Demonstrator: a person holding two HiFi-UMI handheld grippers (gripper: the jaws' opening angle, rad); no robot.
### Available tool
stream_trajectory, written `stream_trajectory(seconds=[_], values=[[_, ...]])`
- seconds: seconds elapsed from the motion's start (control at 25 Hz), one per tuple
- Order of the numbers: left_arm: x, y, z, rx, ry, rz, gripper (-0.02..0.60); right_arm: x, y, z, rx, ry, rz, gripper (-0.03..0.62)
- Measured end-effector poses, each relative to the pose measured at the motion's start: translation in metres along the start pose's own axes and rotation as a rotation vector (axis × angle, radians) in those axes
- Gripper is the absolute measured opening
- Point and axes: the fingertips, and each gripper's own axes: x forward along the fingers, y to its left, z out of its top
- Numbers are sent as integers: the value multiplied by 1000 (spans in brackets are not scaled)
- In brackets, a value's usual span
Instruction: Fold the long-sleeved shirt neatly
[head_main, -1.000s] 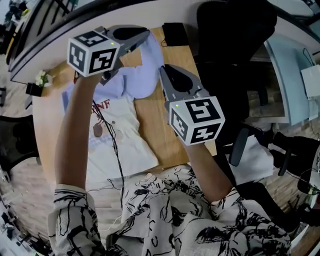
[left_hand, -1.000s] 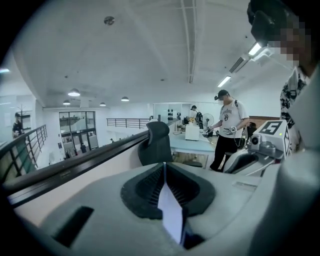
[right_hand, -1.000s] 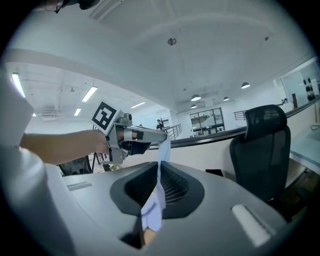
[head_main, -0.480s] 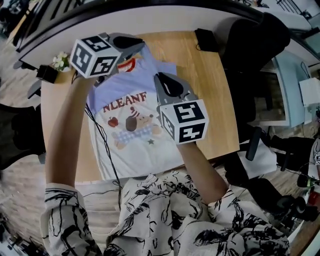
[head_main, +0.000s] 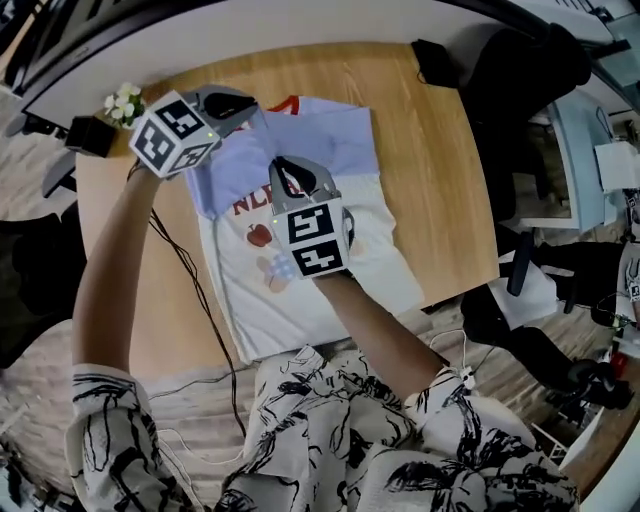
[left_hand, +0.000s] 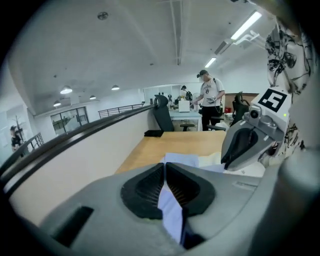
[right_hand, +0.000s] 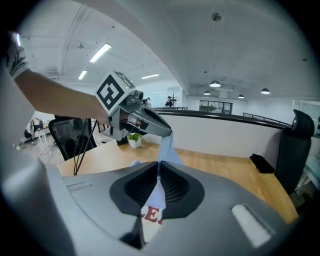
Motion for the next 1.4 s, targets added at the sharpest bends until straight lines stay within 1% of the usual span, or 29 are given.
stream_trajectory(seconds=[0.12,0.24,0.32,0.4,0.48,0.68,0.8,0.84,0.92,0.96,1.0,1.04,1.16,1.24,1.28,1.32,1.4], values=[[-2,7,-44,-36,19,-20,25,26,22,-17,-43,40,17,29],[-3,9,-86,-82,29,-4,25,47,45,-40,-80,100,46,31],[-2,13,-114,-68,62,19,26,64,59,-54,-103,138,61,31],[1,15,-140,-33,120,35,25,81,71,-68,-125,179,78,32],[3,17,-164,-15,178,42,25,97,82,-81,-140,214,99,34],[6,21,-216,-17,268,45,26,126,102,-113,-140,289,143,37],[12,24,-232,-10,305,55,29,139,113,-126,-126,328,170,46],[13,25,-235,-16,308,56,32,142,118,-128,-116,337,193,52],[13,29,-241,-28,318,56,51,147,133,-132,-81,351,263,107],[11,31,-244,-33,326,57,73,148,140,-133,-62,354,303,136],[9,33,-248,-43,331,63,111,148,147,-134,-48,355,342,165],[5,36,-251,-61,328,72,144,147,151,-135,-39,355,375,191],[-11,45,-252,-157,277,116,179,141,161,-135,5,337,458,242],[-25,45,-247,-204,239,147,219,136,169,-127,48,296,521,288],[-32,44,-242,-220,215,169,226,132,173,-120,55,269,559,299],[-41,44,-236,-236,184,201,230,126,177,-112,48,244,601,307],[-65,43,-222,-275,109,293,230,109,186,-99,11,206,677,313]])
